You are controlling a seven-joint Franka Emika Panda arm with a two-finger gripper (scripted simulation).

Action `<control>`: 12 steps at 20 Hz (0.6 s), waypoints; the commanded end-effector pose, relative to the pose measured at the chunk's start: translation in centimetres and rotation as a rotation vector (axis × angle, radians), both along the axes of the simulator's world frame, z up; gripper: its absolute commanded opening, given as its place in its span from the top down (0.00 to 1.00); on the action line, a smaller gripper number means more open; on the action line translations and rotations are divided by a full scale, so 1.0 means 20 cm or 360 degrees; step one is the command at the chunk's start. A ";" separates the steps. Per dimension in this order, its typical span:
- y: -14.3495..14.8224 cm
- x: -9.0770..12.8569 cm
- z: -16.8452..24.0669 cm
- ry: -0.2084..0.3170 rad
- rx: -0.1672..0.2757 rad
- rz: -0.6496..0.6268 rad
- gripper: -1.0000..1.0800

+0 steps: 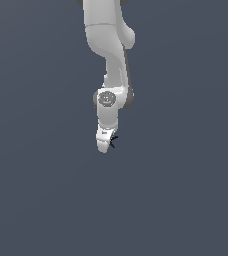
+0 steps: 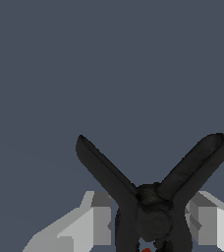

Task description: Pick up the object and move it to a goal position.

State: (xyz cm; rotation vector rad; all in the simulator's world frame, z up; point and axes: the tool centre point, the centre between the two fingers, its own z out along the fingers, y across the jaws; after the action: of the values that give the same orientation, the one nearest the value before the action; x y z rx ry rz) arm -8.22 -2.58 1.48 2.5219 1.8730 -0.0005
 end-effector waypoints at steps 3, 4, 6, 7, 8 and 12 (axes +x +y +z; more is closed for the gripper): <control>-0.01 0.01 0.05 -0.0001 0.0000 0.0000 1.00; -0.02 0.01 0.06 -0.0001 0.0000 0.0000 1.00; -0.03 0.02 0.11 -0.0001 -0.0001 0.0001 1.00; -0.04 0.02 0.14 -0.0001 -0.0001 0.0001 1.00; -0.05 0.02 0.17 -0.0001 -0.0001 0.0001 1.00; -0.09 0.04 0.31 0.0000 0.0000 0.0001 1.00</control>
State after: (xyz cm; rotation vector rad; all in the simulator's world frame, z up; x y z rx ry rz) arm -7.49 -4.04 6.52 2.5213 1.8743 -0.0014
